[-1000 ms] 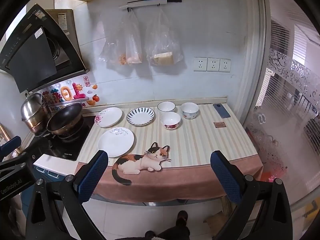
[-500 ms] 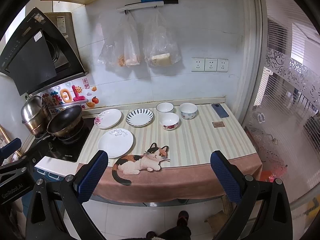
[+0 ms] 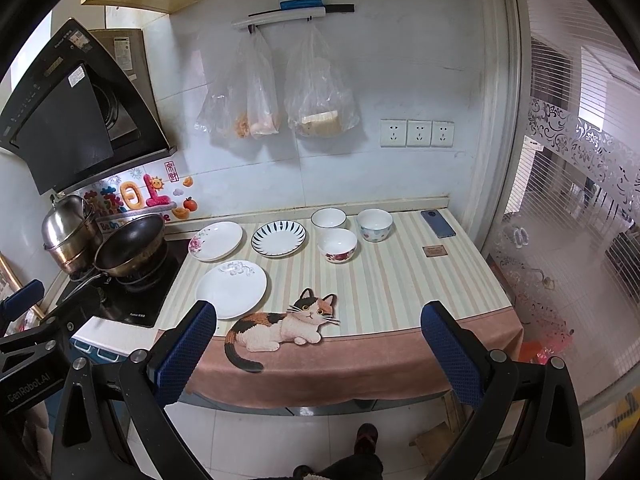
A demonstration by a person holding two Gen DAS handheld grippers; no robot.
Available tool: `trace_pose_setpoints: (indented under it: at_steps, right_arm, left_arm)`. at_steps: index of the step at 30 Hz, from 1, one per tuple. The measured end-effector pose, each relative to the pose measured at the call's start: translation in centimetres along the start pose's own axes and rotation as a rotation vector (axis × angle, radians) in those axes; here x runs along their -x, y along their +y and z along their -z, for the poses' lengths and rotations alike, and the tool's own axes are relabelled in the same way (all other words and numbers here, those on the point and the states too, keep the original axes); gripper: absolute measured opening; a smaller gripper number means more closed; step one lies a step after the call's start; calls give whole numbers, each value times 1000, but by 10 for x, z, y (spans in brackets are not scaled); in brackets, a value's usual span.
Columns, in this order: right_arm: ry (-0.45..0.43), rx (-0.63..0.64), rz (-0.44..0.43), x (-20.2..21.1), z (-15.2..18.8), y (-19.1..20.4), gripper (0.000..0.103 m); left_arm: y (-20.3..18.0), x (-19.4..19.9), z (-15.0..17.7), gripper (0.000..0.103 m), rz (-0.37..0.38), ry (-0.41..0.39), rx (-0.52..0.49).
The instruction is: Organize plates and bowls
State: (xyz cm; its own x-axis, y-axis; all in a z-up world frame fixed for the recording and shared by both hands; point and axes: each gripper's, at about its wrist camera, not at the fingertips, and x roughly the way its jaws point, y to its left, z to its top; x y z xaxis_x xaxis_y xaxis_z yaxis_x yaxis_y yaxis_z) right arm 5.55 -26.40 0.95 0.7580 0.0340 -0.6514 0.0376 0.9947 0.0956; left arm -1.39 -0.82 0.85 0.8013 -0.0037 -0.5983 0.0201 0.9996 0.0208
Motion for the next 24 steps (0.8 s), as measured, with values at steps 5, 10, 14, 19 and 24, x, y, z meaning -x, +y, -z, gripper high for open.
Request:
trace_pose_setpoints:
  at_steps: [5, 10, 14, 19, 24]
  right_arm:
    - [-3, 0, -3, 2, 1, 0, 103]
    - [-4, -1, -4, 4, -1, 3, 103]
    - [-9, -2, -2, 5, -1, 6, 103]
    - [-13, -5, -2, 6, -2, 8, 103]
    - [-12, -13, -2, 6, -3, 8, 103]
  left_arm:
    - [1, -1, -1, 103, -2, -1, 3]
    - [3, -1, -1, 103, 1, -2, 5]
    - [3, -1, 0, 103, 0, -5, 5]
    - [5, 0, 0, 103, -1, -12, 8]
    - [7, 1, 1, 103, 1, -19, 11]
